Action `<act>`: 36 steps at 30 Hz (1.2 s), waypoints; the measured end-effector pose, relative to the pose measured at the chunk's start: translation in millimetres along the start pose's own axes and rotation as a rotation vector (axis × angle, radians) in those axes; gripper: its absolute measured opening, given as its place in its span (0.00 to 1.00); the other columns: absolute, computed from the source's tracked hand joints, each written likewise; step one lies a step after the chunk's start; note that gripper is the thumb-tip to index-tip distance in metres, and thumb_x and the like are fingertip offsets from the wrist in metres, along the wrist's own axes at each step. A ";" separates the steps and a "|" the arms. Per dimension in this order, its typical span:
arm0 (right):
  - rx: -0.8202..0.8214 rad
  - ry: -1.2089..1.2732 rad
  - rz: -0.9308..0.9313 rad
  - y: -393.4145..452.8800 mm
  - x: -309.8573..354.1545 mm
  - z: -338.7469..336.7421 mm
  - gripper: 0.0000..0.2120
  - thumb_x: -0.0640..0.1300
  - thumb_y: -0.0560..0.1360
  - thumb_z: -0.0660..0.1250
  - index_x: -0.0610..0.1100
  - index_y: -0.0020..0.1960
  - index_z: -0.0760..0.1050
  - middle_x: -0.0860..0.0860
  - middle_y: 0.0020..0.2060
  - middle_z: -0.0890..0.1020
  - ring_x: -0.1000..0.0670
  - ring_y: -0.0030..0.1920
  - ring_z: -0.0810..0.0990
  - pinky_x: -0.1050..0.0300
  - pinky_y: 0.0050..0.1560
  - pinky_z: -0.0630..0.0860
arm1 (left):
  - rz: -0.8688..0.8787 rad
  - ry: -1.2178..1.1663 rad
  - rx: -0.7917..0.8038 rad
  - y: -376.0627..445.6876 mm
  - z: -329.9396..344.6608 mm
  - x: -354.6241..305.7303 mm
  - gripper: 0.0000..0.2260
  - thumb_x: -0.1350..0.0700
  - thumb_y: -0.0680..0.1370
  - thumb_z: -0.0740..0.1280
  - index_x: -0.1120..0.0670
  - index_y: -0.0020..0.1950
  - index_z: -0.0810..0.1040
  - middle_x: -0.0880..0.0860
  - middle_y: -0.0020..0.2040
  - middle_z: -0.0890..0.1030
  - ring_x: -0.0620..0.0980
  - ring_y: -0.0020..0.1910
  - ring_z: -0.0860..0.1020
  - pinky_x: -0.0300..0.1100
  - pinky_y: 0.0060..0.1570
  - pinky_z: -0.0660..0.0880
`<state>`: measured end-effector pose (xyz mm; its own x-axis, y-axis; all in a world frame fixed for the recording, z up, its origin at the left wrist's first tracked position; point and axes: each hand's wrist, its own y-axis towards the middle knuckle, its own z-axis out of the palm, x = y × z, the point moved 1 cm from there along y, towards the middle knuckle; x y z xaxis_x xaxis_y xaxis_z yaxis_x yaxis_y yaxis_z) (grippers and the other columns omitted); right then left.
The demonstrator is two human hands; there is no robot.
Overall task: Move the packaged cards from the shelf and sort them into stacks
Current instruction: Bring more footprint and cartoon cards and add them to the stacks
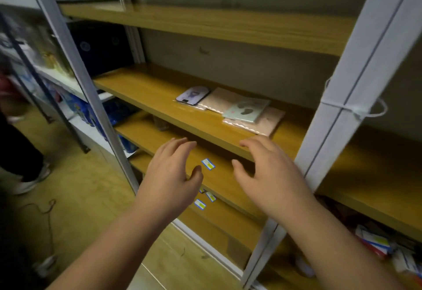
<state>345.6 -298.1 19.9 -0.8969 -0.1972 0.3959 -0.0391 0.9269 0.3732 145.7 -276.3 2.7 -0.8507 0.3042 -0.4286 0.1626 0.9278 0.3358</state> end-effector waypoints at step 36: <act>-0.115 -0.207 0.439 182.7 58.6 127.0 0.21 0.55 0.78 0.63 0.51 0.69 0.72 0.57 0.61 0.76 0.56 0.61 0.72 0.58 0.64 0.68 | 0.043 -0.057 0.367 360.6 93.0 162.2 0.42 0.34 0.66 0.75 0.54 0.72 0.68 0.62 0.67 0.73 0.65 0.64 0.72 0.51 0.58 0.71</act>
<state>229.9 -99.8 4.8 -0.8868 0.2825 0.3658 0.4006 0.8647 0.3032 112.9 127.6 -23.8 -0.8120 0.3461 -0.4700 0.3744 0.9266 0.0353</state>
